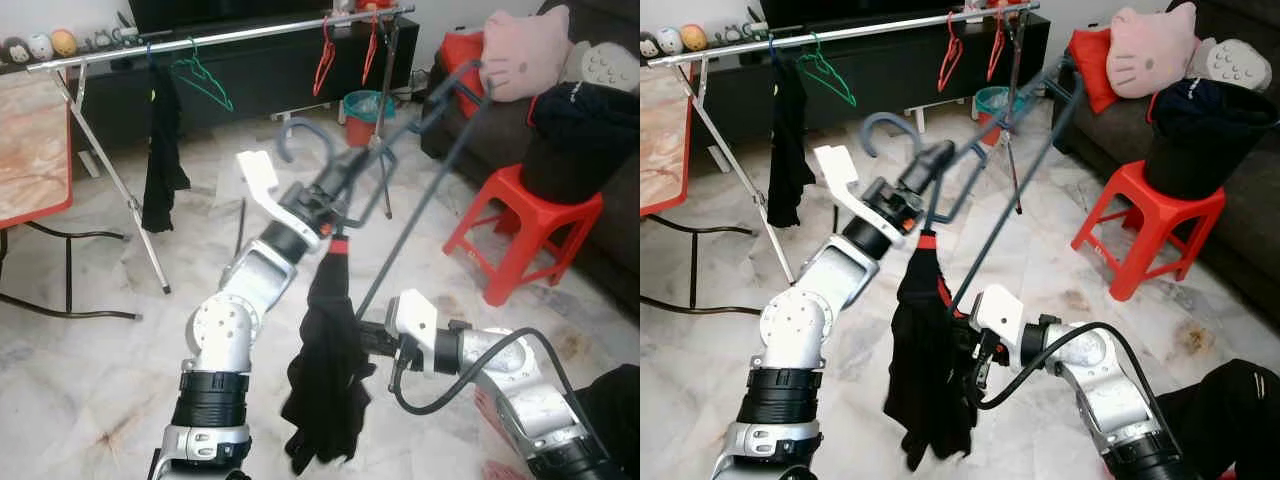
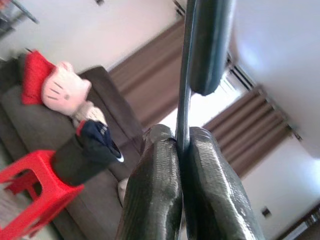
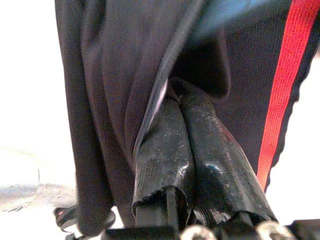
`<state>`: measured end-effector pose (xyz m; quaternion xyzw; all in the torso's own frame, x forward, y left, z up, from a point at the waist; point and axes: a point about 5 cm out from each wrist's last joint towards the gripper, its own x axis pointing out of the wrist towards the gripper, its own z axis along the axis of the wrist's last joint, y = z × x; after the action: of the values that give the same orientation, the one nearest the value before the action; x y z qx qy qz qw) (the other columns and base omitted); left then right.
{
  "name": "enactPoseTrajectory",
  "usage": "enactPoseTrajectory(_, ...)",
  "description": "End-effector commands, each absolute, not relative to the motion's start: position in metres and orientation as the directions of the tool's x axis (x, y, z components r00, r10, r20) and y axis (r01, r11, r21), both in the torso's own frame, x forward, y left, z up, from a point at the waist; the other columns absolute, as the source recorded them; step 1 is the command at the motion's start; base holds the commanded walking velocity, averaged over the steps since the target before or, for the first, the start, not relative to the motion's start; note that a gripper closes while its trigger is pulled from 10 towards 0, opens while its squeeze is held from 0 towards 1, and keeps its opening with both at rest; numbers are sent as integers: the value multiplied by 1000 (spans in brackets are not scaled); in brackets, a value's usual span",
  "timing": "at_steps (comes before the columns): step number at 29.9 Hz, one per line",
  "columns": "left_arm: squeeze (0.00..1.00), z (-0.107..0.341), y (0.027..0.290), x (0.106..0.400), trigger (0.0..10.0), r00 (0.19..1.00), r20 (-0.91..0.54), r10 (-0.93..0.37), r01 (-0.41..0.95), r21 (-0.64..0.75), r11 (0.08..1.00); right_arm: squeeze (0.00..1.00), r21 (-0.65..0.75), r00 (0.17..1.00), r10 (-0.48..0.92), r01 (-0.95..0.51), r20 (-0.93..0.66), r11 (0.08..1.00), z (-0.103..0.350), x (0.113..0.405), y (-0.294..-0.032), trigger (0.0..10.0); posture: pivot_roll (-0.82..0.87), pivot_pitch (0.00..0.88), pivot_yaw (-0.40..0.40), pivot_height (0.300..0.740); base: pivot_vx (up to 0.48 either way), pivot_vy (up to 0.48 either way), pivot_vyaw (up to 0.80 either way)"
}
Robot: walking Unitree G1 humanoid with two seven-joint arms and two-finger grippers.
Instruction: Hang hanger
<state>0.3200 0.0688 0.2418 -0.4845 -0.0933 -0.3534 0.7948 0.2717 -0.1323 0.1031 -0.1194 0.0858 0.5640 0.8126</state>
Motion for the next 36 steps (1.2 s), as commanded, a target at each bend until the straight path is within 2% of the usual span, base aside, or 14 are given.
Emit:
enactPoseTrajectory(1,0,264,39,314,10000,696,578,-426,674,-731,108,0,-66,365,893,-930,-263,361,96,270,-133,0,-56,21,2,740,0,0,0)
enactPoseTrajectory(10,0,249,42,332,10000,880,383,-282,391,-920,-30,0,-53,539,804,-837,-252,544,67,280,-139,0,-46,27,1,740,0,0,0)
enactPoseTrajectory(14,0,239,43,334,10000,933,274,-234,302,-949,90,0,-89,643,735,-763,-216,641,65,290,-136,0,-46,27,1,740,0,0,0)
enactPoseTrajectory(17,0,229,46,336,10000,970,171,-174,200,-967,160,0,-97,678,714,-733,-173,673,70,296,-135,0,-39,30,2,740,0,0,0)
enactPoseTrajectory(19,0,228,47,337,10000,975,153,-164,182,-966,182,0,-96,680,714,-732,-166,675,70,296,-135,0,-39,30,2,740,0,0,0)
enactPoseTrajectory(20,0,222,50,338,10000,987,89,-131,118,-965,236,0,-95,678,717,-734,-162,672,71,298,-134,0,-39,30,2,740,0,0,0)
enactPoseTrajectory(22,0,222,50,338,10000,987,89,-131,118,-965,236,0,-95,678,717,-734,-162,672,71,298,-134,0,-39,30,2,740,0,0,0)
enactPoseTrajectory(24,0,205,60,343,10000,998,-57,-31,-42,-931,363,0,-84,648,749,-761,-135,643,72,299,-129,0,-40,30,-1,740,0,0,0)
enactPoseTrajectory(26,0,201,65,344,10000,996,-86,8,-81,-904,420,0,-77,642,756,-766,-129,638,72,299,-128,0,-40,30,-2,740,0,0,0)
enactPoseTrajectory(31,0,206,67,345,10000,998,-54,24,-59,-886,461,0,-73,629,765,-777,-136,626,70,298,-129,0,-42,31,-3,740,0,0,0)
enactPoseTrajectory(32,0,210,64,345,10000,1000,-17,-9,-10,-886,464,0,-70,625,768,-780,-138,622,70,298,-130,0,-42,31,-3,740,0,0,0)
enactPoseTrajectory(33,0,224,50,343,10000,984,109,-140,167,-838,519,0,-70,621,771,-783,-140,618,69,297,-131,0,-42,31,-3,740,0,0,0)
enactPoseTrajectory(34,0,224,50,343,10000,984,109,-140,167,-838,519,0,-70,621,771,-783,-140,618,69,297,-131,0,-42,31,-3,740,0,0,0)
enactPoseTrajectory(36,0,238,37,337,10000,941,224,-254,329,-780,532,0,-66,617,775,-786,-138,614,69,297,-131,0,-46,31,-4,740,0,0,0)
